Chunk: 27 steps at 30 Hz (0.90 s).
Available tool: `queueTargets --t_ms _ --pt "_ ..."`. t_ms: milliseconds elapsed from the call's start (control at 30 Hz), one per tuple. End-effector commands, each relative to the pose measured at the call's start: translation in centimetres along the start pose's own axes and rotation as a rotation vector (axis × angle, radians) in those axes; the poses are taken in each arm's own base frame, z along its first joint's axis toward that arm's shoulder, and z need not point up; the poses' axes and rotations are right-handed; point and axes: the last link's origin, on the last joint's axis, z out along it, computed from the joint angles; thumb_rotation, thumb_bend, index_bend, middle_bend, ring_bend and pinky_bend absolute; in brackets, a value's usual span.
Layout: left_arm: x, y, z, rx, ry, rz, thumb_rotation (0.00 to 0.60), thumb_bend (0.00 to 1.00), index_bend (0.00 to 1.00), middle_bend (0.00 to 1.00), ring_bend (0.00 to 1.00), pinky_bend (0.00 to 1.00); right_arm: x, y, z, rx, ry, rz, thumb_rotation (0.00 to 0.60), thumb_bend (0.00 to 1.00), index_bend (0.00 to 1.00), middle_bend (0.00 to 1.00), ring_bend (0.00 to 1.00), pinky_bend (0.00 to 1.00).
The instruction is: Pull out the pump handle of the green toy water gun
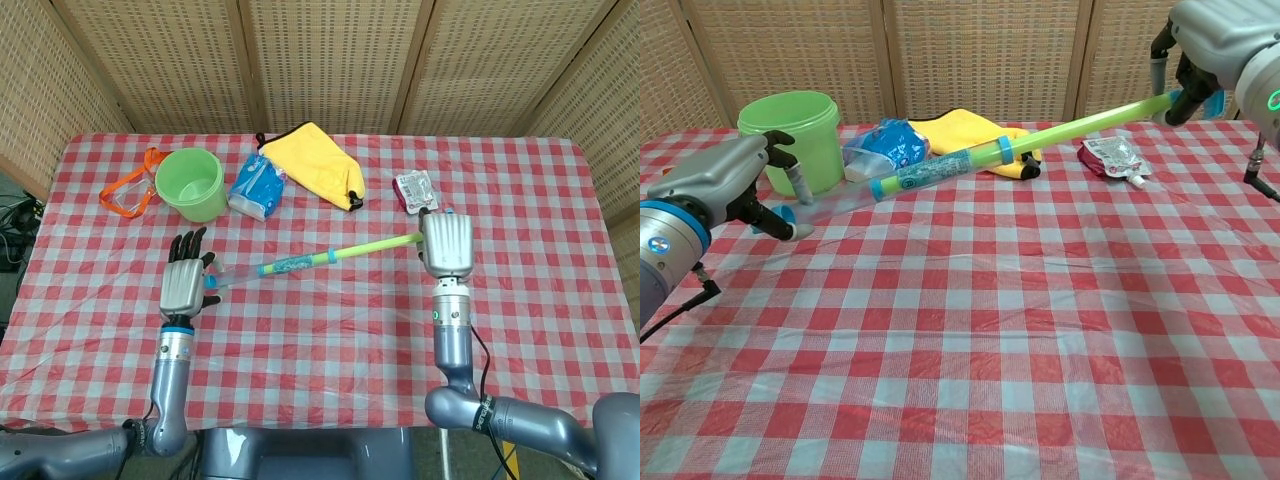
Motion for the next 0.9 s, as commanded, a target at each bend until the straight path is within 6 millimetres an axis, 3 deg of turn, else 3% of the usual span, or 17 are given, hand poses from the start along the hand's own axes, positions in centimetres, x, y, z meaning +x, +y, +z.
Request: queueTargets --t_ms 33,467,900 --pt "0.0 -0.5 -0.1 0.005 -0.004 0.008 0.6 0.4 0.65 0.0 0.0 0.0 0.0 0.5 0.2 -0.014 0.0 -0.006 0.6 0.53 0.76 1.0 1.0 0.81" --pt "-0.1 -1.9 -0.3 0.004 -0.015 0.045 0.6 0.4 0.66 0.0 0.0 0.0 0.1 3.2 1.2 -0.096 0.016 -0.038 0.6 0.53 0.76 1.0 1.0 0.81" --pt "-0.1 -1.6 -0.2 -0.007 -0.01 0.054 0.6 0.4 0.66 0.0 0.0 0.0 0.9 4.6 1.5 -0.129 0.044 -0.068 0.6 0.53 0.76 1.0 1.0 0.81"
